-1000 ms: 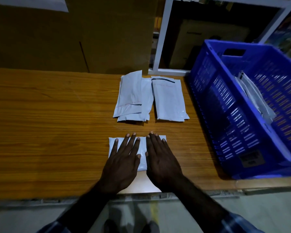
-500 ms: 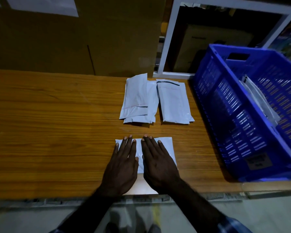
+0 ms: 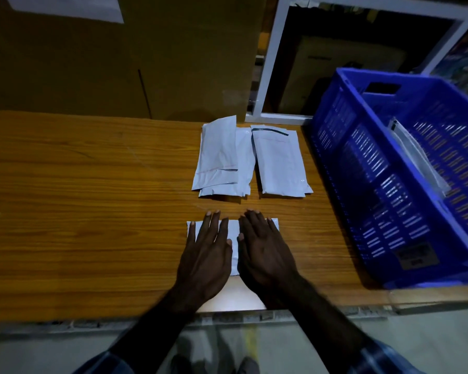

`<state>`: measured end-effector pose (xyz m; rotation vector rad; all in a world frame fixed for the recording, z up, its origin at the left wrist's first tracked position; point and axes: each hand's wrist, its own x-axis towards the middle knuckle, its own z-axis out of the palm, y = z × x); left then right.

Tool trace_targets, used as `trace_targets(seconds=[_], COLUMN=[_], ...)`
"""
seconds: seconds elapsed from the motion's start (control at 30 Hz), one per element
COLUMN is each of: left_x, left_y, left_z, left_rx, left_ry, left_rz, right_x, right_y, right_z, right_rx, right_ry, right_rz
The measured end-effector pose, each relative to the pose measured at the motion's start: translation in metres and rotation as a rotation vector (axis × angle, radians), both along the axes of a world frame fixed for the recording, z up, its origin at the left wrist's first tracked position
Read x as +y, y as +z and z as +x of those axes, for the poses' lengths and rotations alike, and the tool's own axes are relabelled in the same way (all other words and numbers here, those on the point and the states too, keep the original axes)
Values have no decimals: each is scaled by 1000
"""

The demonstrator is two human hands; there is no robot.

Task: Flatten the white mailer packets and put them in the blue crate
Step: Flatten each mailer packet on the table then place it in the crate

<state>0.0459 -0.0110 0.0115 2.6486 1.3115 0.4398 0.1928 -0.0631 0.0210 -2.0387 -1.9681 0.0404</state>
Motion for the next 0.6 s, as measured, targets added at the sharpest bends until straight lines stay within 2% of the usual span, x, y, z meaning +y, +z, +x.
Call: trace_targets(seconds=[0.23, 0.47, 0.6], left_x=[-3, 1, 4], left_y=[-7, -9, -4], left_z=[1, -1, 0], left_rx=[54, 114, 131], left_ry=[-13, -47, -49], left_rz=[45, 27, 13], right_x=[-11, -12, -7], right_y=[-9, -12, -7], right_z=[4, 9, 8], right_rx=[13, -28, -62], right_ry=[-10, 54, 20], right_rz=[78, 22, -19])
